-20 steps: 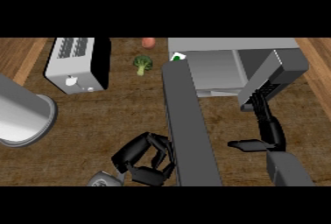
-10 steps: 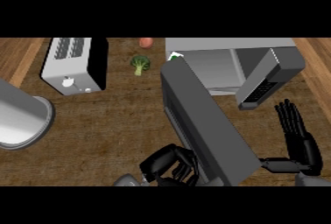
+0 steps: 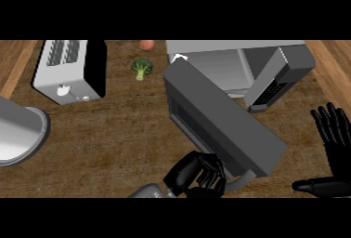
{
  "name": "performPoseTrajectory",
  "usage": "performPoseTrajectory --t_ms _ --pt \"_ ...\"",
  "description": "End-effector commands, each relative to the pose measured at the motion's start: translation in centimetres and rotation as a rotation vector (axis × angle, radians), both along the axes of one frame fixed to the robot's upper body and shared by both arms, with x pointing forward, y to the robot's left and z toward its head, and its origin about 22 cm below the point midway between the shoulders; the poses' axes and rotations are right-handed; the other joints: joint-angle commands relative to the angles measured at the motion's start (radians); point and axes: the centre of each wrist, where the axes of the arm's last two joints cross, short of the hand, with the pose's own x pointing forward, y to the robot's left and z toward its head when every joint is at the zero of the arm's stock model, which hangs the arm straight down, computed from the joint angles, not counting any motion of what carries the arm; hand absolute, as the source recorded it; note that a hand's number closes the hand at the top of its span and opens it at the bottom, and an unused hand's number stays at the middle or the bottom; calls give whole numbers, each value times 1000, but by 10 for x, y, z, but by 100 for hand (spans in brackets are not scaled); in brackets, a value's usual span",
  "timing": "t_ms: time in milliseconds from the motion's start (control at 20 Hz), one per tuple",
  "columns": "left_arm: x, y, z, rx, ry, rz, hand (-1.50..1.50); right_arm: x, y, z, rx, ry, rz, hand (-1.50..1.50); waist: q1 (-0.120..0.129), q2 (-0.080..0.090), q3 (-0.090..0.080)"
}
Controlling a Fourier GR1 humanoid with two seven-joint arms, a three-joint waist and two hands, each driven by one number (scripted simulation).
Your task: Pick up the milk, place it into the microwave and close the microwave
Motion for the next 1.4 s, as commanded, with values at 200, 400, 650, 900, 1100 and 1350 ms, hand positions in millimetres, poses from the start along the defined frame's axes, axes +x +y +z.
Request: performPoseTrajectory --t_ms 200,400,650,900,1100,1350 --pt "12 -22 25 -127 -50 132 150 7 7 32 26 -54 146 -150 -59 11 -3" --pt "19 -27 33 -166 -84 157 150 11 5 56 -37 -58 259 -150 -89 15 -5" --pt "52 -32 57 -174 -89 231 150 15 8 67 -9 -87 325 -150 -130 27 -2" --pt "75 -33 69 -173 -84 308 150 17 11 73 22 -92 350 -150 -163 40 0" --pt "85 -32 77 -223 -59 372 150 23 13 87 40 -115 386 -150 -180 49 -4" --pt "104 -27 95 -354 -55 439 150 23 12 92 34 -99 409 -150 -200 64 -6"
